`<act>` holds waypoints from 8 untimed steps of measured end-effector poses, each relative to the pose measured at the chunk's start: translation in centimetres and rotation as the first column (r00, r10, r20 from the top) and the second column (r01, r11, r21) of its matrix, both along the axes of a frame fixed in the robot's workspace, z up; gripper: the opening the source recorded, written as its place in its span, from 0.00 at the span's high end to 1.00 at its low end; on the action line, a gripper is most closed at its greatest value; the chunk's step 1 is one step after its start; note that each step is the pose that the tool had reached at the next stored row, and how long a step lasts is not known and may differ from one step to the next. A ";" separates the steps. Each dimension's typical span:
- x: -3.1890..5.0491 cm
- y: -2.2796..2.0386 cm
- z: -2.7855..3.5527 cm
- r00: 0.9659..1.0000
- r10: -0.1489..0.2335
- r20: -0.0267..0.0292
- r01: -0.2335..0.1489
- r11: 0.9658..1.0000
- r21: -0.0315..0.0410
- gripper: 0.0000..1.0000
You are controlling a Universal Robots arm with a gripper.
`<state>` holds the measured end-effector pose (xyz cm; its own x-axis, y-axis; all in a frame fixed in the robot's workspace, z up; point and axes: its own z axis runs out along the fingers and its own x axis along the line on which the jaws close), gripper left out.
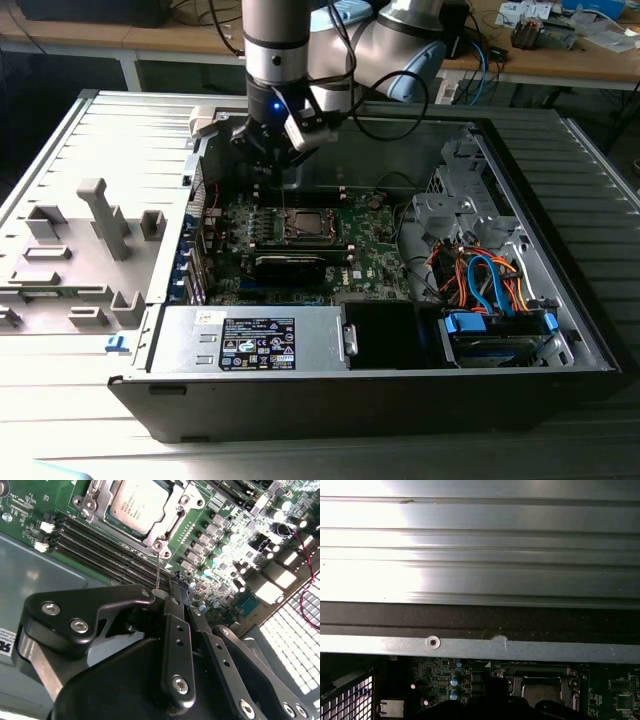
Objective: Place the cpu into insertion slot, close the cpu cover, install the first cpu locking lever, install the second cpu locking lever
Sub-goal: 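Install the first cpu locking lever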
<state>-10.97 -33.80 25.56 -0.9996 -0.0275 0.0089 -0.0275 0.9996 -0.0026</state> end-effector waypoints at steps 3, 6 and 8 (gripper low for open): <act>0.29 0.02 -0.18 1.000 0.000 0.000 0.000 1.000 0.000 0.89; 0.57 0.04 -0.31 1.000 0.000 0.000 0.000 1.000 0.000 0.89; 0.66 0.04 -0.39 1.000 0.000 0.000 0.000 1.000 0.000 0.89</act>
<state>-10.31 -33.76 25.16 -0.9996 -0.0276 0.0090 -0.0276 0.9996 -0.0030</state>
